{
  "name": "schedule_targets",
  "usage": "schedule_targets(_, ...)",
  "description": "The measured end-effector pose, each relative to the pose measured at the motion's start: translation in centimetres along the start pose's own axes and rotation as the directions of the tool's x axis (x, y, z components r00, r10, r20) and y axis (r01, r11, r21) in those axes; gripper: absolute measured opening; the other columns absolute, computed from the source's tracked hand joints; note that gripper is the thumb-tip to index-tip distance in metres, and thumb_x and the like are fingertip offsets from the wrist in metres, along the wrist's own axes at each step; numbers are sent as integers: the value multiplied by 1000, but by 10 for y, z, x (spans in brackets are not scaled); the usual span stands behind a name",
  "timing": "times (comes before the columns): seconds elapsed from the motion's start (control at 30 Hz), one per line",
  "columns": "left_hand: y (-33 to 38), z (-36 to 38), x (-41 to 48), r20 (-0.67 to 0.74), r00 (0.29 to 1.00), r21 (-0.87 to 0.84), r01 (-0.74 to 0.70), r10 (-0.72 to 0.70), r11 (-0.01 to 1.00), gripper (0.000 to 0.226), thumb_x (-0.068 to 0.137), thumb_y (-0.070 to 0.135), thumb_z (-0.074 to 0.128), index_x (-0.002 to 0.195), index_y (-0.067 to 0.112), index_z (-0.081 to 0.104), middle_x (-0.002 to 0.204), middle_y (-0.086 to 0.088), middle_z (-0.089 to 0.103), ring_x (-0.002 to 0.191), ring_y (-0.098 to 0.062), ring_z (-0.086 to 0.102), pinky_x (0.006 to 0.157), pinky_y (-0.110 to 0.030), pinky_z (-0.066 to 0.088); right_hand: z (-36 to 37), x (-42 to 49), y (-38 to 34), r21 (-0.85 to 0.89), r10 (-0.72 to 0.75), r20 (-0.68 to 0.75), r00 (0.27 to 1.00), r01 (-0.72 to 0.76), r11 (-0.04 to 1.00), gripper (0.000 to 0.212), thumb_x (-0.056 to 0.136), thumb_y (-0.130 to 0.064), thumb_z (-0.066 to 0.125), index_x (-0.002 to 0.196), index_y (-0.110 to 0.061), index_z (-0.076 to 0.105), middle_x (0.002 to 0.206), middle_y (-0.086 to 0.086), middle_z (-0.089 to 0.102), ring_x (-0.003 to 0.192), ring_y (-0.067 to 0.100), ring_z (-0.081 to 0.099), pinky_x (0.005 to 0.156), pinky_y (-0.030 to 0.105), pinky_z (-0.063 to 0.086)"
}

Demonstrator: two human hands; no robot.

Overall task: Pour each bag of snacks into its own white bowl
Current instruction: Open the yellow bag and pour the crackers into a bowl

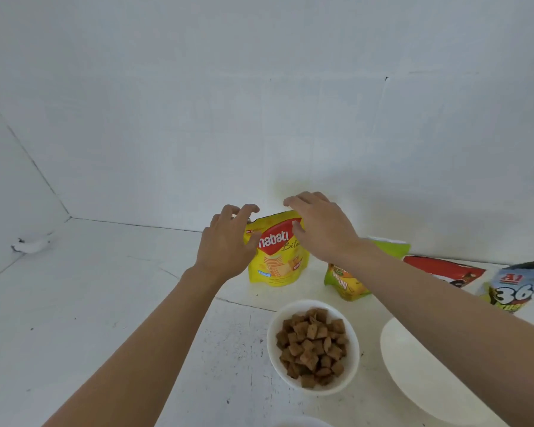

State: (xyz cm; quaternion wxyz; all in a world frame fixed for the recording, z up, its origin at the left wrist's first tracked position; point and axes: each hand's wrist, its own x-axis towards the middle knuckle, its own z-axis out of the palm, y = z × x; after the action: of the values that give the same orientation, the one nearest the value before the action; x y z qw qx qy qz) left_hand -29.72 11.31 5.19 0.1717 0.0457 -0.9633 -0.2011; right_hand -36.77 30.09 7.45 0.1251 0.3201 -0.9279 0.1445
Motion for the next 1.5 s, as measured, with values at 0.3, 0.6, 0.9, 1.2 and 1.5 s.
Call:
schedule_targets(0.3,-26,11,0,-20,999,-38,-49,48,998,16,102,23,54,114,24,65,101,2,70,88,-25,64,71,-41,54,36,11,-3,86,38,13,999,-39,996,24,105,-17,43,115,-10,64,103,11,61,104,28,50,82,39,47)
schedule_targets(0.6,-63,-56,-39,-92,995,-62,-53,47,997,13,100,23,59,109,25,68,95,3,70,85,-23,63,74,-42,54,22,-6,-76,144,-75,-76,994,85,986,23,104,-18,42,110,-10,63,96,7,61,96,27,52,73,45,50)
schedule_targets(0.9,-98,-121,-120,43,999,-102,12,-8,995,11,99,31,62,94,28,71,88,14,72,88,-9,64,77,-30,50,17,-45,-149,183,-263,-36,964,265,947,26,106,-25,41,116,-16,64,98,0,65,98,22,56,74,40,50)
schedule_targets(1.2,-103,-130,-155,254,964,-181,126,-77,975,15,98,39,61,89,34,71,77,10,70,67,0,62,59,-16,43,30,-75,-173,285,-363,-82,928,370,884,11,102,-18,48,111,-15,54,99,0,58,80,18,54,64,39,50)
schedule_targets(1.5,-87,-116,-151,353,928,-415,269,-119,869,20,99,41,61,93,34,79,88,9,77,87,-18,74,80,-36,59,50,-85,-156,337,-422,-202,884,467,818,9,99,-15,59,104,-11,65,101,-1,69,94,19,62,78,39,53)
